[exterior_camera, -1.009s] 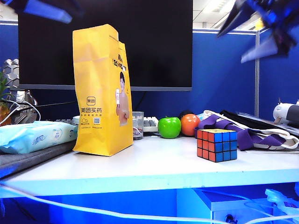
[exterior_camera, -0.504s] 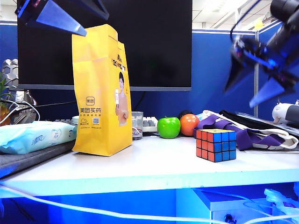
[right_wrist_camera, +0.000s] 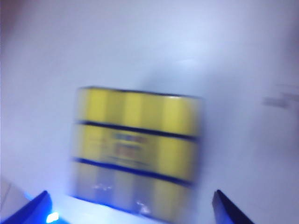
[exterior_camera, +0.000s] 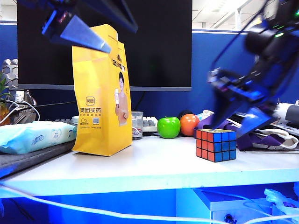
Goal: Pick up the Rubik's Cube and throw it into the yellow paper bag.
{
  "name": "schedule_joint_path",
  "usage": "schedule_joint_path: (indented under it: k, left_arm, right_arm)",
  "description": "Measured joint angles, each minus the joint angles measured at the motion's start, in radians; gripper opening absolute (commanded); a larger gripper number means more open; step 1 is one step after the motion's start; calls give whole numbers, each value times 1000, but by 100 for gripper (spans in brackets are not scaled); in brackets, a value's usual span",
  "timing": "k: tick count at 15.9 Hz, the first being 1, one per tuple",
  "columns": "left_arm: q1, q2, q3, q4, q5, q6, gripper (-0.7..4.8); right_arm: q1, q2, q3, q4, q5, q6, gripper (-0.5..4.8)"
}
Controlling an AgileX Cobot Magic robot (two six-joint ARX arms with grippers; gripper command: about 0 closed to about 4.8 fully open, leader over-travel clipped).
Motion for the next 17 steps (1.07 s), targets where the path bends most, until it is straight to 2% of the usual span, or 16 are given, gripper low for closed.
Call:
schedule_joint_path:
  k: [4, 9, 12, 13, 14, 15, 16, 17]
  left_arm:
    - [-15, 12, 0, 14, 3, -13, 404]
    - [-22, 12, 0, 13, 3, -18, 404]
    - [-22, 12, 0, 14, 1, -19, 403]
    - [-23, 12, 0, 14, 0, -19, 403]
    - [-23, 13, 0, 14, -1, -19, 403]
    - [-23, 13, 0, 14, -5, -19, 403]
    - [-22, 13, 0, 14, -9, -20, 402]
    - [-23, 13, 0, 14, -21, -21, 398]
  right_arm:
    - [68, 37, 2, 41, 114, -35, 479]
    - [68, 77, 2, 130, 195, -32, 479]
    - [69, 90, 2, 164, 199, 2, 479]
    - [69, 96, 2, 179, 199, 18, 444]
    - [69, 97, 2, 182, 199, 22, 255]
    - [69, 97, 2, 188, 198, 27, 99]
    - [69, 97, 2, 190, 197, 27, 0]
    - [69, 97, 2, 206, 198, 26, -1]
